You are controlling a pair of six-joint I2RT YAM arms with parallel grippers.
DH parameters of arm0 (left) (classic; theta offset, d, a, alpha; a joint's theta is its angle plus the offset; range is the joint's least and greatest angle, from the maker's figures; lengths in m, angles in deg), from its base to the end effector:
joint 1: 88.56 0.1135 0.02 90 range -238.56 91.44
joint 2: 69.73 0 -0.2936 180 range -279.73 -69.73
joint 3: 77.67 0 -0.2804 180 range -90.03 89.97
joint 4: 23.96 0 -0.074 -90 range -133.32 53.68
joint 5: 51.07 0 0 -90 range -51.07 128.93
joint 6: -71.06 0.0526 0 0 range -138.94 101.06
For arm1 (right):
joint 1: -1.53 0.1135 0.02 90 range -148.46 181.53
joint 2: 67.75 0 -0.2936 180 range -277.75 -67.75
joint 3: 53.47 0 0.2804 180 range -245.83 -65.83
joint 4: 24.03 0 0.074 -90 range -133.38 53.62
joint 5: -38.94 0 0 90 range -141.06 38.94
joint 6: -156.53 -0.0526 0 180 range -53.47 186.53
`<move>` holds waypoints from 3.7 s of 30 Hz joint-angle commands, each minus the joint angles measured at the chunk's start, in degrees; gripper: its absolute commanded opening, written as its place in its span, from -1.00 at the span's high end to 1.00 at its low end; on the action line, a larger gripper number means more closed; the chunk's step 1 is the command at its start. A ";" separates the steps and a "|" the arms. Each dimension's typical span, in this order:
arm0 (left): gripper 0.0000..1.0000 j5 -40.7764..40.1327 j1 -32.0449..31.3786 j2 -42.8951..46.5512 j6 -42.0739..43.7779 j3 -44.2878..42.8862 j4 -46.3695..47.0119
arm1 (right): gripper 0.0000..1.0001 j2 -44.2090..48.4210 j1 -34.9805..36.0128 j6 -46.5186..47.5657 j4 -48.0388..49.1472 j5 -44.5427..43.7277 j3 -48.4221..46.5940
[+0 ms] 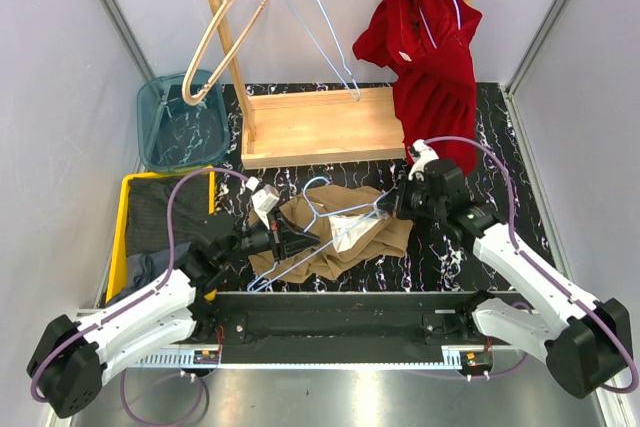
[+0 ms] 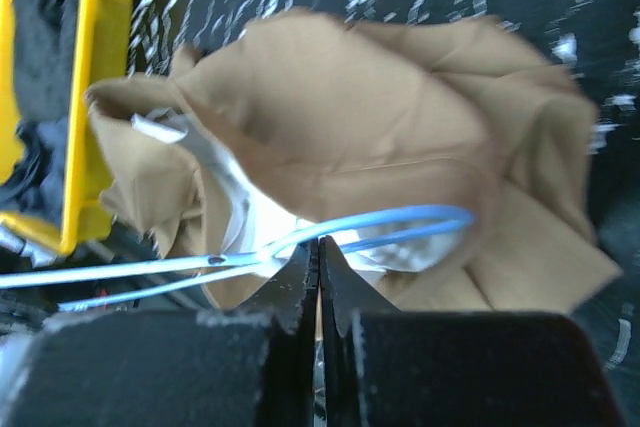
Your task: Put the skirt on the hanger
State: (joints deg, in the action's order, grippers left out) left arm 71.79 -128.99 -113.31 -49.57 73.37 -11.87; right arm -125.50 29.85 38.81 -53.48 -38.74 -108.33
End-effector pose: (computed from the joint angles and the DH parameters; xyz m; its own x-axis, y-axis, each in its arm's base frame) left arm 0.1312 -0.1493 0.2399 -0.5167 -0.1220 -0.8474 0.8067 0.2623 -0.5296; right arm 0.2141 0.1282 0.2806 -0.7063 0.1356 -0.6948 -0.3317 0.8037 0.4940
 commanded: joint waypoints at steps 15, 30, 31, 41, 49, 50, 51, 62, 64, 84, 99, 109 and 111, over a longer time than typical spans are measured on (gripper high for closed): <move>1.00 0.71 -0.62 -6.79 0.57 -4.93 10.27 | 1.00 12.40 -0.10 -2.94 -13.83 -22.33 -2.85; 1.00 12.13 -0.80 -19.52 19.54 -22.41 -17.46 | 0.00 11.71 0.07 4.70 7.85 19.00 -4.62; 1.00 12.49 -0.80 -20.49 22.60 -25.82 -20.03 | -0.12 11.35 0.33 5.13 9.88 21.24 -3.83; 1.00 24.88 -0.71 -35.26 34.32 -41.75 -36.22 | -0.47 9.59 2.62 11.29 25.70 29.26 4.87; 1.00 32.17 -0.71 -39.31 37.48 -45.62 -38.24 | -0.19 6.88 2.62 13.22 30.20 26.53 8.04; 1.00 32.35 -0.62 -39.66 37.84 -46.06 -38.85 | -0.03 6.61 2.71 13.22 30.37 26.44 8.31; 1.00 32.35 -0.53 -39.83 38.19 -46.24 -39.21 | 0.05 6.34 2.62 13.22 30.46 26.36 8.49; 1.00 34.28 2.54 -41.24 39.51 -48.34 -40.09 | 0.33 7.22 3.15 13.40 30.11 26.27 9.63; 1.00 34.81 2.63 -42.12 39.68 -49.05 -40.44 | 0.56 6.35 3.15 13.49 30.28 26.18 9.10; -0.32 3.05 3.77 -36.08 30.90 -49.06 -38.35 | 1.00 5.90 3.59 13.40 26.78 15.56 8.05; -0.47 -26.96 -0.97 -12.42 9.11 -22.01 -35.87 | 1.00 9.59 3.59 9.80 25.19 2.28 7.35; -0.40 -48.94 -4.40 -15.48 1.37 -19.00 -41.59 | 1.00 8.89 3.59 9.00 24.84 1.48 6.99; 0.05 -50.17 -4.40 -18.29 1.37 -19.34 -40.79 | 1.00 8.89 3.59 9.01 24.66 1.40 6.99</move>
State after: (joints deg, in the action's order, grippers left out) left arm 31.38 -133.05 -128.13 -45.57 54.93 -54.25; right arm -116.65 33.15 48.55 -29.73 -35.72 -98.38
